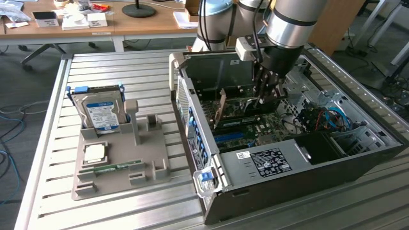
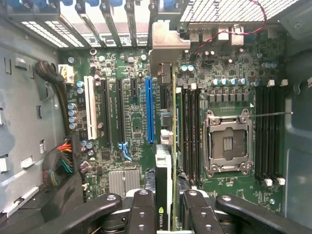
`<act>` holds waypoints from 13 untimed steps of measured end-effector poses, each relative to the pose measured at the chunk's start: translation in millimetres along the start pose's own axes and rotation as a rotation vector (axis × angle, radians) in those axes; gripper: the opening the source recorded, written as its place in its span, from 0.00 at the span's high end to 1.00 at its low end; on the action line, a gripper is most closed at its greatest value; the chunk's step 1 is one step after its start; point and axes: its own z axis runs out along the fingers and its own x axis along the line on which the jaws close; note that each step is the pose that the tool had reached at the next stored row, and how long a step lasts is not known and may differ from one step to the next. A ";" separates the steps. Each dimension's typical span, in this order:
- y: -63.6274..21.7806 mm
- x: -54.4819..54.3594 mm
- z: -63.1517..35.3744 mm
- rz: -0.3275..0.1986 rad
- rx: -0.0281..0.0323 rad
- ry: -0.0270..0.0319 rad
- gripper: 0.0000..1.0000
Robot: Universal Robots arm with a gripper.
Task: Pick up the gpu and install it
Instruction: 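Insert the gpu into the slot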
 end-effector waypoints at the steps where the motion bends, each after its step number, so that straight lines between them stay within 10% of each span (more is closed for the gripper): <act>1: 0.4 0.1 0.0 0.000 0.0000 0.0000 0.73; 13: 1.9 4.1 -0.1 0.000 0.0000 0.0001 0.73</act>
